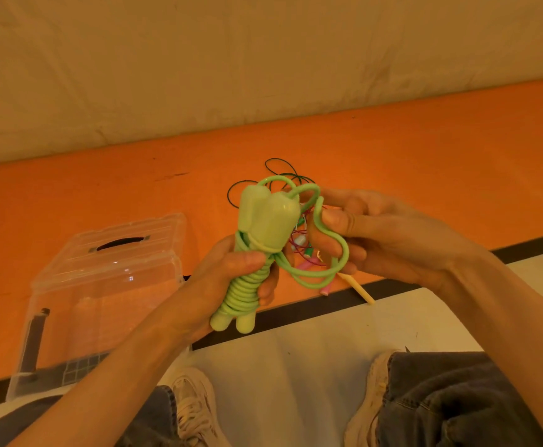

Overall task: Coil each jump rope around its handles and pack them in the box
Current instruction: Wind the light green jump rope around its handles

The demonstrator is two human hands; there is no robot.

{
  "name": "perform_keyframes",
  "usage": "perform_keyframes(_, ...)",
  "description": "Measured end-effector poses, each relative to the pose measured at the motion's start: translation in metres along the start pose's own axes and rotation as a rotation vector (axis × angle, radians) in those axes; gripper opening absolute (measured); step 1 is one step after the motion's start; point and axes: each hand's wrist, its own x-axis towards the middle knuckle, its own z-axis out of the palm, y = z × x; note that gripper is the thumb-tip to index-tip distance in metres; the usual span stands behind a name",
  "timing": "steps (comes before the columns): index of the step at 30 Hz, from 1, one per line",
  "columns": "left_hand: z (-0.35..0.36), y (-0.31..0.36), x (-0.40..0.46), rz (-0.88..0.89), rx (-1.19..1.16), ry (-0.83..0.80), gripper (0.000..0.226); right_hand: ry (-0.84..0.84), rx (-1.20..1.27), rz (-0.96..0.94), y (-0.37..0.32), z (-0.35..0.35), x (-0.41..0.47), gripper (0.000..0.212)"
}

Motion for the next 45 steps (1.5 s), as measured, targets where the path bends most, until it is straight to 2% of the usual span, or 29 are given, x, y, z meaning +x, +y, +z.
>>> perform_keyframes(3, 0.001, 0.0, 0.0, 0.006, 0.003, -0.004, 0.042, -0.067, 0.006, 0.033, 0.002, -0.001, 0.001, 0.046)
perform_keyframes(8, 0.002, 0.001, 0.001, 0.013, -0.006, 0.003, 0.042, -0.067, 0.017, 0.031, 0.006, 0.001, 0.001, 0.045)
perform_keyframes(19, 0.003, 0.005, 0.001, -0.004, -0.049, -0.113, 0.04, -0.122, 0.103, 0.008, 0.01, -0.005, 0.006, 0.024)
perform_keyframes(24, 0.002, 0.003, 0.0, -0.008, -0.069, -0.121, 0.042, -0.059, 0.234, 0.037, 0.013, -0.001, 0.011, 0.03)
perform_keyframes(27, 0.0, 0.002, -0.001, -0.006, -0.046, -0.099, 0.043, 0.048, 0.249, 0.053, 0.013, 0.002, 0.012, 0.031)
perform_keyframes(32, -0.004, -0.001, -0.001, 0.031, 0.118, 0.054, 0.052, 0.201, 0.273, 0.049, 0.012, 0.008, 0.012, 0.023)
perform_keyframes(37, -0.002, -0.005, 0.001, 0.055, 0.201, 0.134, 0.042, 0.399, 0.263, 0.044, 0.014, 0.016, 0.013, 0.016)
perform_keyframes(41, -0.001, -0.012, 0.004, 0.003, 0.05, 0.093, 0.036, 0.449, 0.304, 0.043, 0.016, 0.02, 0.013, 0.013)
perform_keyframes(45, 0.002, -0.012, 0.007, -0.023, -0.142, -0.02, 0.047, 0.398, 0.315, 0.048, 0.013, 0.018, 0.01, 0.015)
